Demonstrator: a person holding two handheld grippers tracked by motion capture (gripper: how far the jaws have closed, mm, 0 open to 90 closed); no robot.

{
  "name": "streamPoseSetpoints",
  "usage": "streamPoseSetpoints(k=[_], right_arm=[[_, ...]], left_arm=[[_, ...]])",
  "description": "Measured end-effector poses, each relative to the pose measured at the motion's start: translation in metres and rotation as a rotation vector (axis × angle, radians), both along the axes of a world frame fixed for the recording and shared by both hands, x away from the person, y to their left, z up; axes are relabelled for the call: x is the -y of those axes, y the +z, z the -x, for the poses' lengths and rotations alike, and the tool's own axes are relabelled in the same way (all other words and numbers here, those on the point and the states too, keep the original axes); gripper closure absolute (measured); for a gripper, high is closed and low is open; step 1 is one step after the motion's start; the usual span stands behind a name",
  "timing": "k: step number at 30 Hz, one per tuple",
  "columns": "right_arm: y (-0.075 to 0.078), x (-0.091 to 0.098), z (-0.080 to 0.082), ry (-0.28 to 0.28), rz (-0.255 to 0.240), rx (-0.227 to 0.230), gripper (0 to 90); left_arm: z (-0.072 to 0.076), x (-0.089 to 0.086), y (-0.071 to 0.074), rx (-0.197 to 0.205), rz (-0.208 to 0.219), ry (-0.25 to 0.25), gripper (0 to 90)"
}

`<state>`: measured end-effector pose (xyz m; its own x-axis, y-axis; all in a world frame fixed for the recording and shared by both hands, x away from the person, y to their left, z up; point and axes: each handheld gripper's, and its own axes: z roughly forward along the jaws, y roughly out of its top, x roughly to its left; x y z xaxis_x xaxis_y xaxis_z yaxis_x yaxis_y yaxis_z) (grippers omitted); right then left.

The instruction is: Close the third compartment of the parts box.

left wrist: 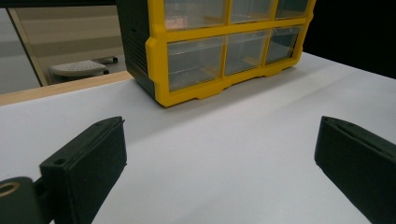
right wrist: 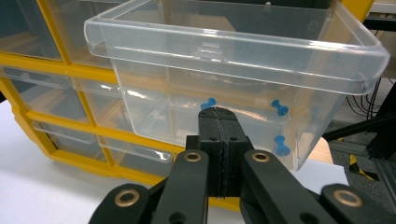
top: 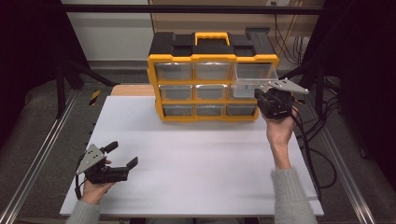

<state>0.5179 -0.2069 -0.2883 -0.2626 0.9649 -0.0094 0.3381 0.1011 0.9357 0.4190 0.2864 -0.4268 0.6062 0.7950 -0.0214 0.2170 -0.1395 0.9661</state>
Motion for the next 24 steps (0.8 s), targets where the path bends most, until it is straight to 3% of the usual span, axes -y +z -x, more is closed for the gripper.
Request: streamPoseSetpoints(k=[24], right_arm=[[-0.004,-0.001,-0.032,-0.045,0.002,0.015,90.0]], left_arm=[[0.000,-0.001,0.000,0.000,-0.001,0.001,1.8]])
